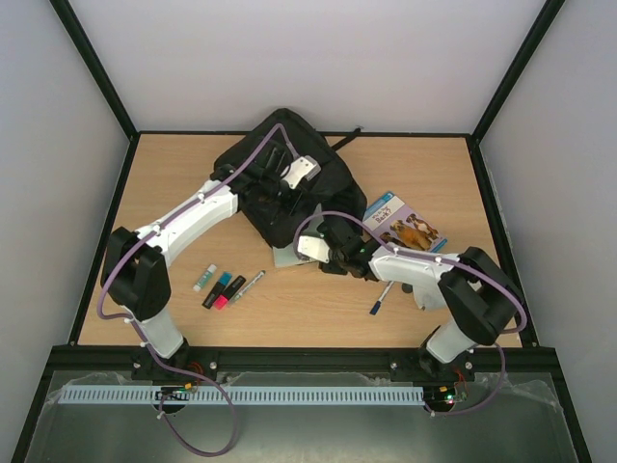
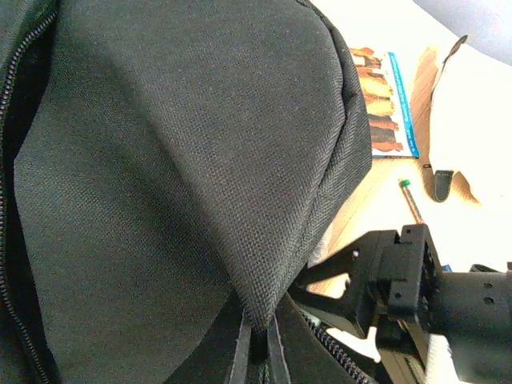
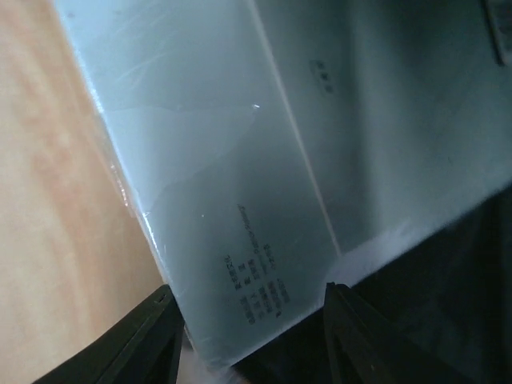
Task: Pack the student bag
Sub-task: Place the book in the student bag.
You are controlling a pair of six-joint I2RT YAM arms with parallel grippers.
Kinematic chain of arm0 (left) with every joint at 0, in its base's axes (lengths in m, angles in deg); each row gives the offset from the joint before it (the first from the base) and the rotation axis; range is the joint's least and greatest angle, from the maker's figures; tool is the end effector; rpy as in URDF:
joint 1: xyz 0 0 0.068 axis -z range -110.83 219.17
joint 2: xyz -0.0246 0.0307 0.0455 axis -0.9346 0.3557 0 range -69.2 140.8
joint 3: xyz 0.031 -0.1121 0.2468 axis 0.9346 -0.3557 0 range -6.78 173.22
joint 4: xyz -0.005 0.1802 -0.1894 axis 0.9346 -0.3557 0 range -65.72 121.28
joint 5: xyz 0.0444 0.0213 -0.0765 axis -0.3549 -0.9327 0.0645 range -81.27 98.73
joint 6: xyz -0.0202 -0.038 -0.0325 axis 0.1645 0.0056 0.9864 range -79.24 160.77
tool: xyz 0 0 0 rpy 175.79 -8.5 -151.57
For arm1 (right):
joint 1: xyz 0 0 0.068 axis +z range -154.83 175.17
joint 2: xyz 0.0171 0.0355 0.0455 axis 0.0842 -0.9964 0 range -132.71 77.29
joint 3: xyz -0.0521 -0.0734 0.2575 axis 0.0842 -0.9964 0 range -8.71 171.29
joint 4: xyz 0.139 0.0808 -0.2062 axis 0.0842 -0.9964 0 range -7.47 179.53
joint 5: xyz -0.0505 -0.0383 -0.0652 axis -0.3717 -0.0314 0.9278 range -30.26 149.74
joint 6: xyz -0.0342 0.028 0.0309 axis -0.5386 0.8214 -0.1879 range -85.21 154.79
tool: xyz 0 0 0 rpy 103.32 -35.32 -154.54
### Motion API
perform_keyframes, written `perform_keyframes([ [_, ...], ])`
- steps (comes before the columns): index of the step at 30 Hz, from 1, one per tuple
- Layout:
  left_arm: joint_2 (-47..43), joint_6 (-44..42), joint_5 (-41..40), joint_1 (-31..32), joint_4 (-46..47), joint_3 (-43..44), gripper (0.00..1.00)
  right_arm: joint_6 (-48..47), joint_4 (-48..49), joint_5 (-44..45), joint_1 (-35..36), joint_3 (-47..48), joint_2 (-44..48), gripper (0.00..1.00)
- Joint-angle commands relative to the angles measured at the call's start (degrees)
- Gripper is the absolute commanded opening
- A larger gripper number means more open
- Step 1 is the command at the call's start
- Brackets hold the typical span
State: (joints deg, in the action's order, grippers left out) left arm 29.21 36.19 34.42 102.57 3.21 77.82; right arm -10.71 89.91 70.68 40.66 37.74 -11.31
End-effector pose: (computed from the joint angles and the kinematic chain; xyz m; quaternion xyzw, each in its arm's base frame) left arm 0.3169 -0.2276 0.3037 0.3754 0.8123 -0.2956 0.3344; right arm 0.2268 0.2212 0.1849 -0.6206 0.6646 -0.0870 0.4068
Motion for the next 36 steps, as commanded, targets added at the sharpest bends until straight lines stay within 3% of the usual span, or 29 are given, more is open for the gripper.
perform_keyframes([
  [1,-2.12,-0.48,4.38,0.53,1.71,1.02,0.03,3.77,15.13,8.87,-1.79,2.81,-2.4,0.49],
  [11,-1.57,0.36,-1.24,0.54,2.16,0.93,0.06,5.99,5.38,2.03,-6.33,4.3,-0.03,0.5],
  [12,-1.37,0.78,-2.78,0.54,2.25,1.0,0.1,5.08,3.57,0.02,-6.44,3.67,0.82,0.5],
  [16,-0.48,2.07,-9.39,0.91,0.62,1.34,0.5,2.87,-5.33,-11.11,-6.56,0.8,6.17,0.55],
  [22,-8.96,2.61,-23.55,7.36,4.19,-11.27,0.73,9.06,-2.72,-12.54,-7.11,-0.44,8.65,0.59],
  [26,-15.75,4.11,-28.57,10.3,6.29,-20.91,0.75,12.5,-1.28,-14.57,-7.82,0.78,7.11,0.59],
  [31,-23.27,3.6,-26.62,11.16,8.15,-28.62,0.76,15.98,0.45,-15.57,-8.46,1.39,6.27,0.59],
  [36,-21.64,0.09,-29.17,12.77,11.33,-31.54,0.78,19.33,0.7,-17.23,-8.67,3.06,5.73,0.59],
])
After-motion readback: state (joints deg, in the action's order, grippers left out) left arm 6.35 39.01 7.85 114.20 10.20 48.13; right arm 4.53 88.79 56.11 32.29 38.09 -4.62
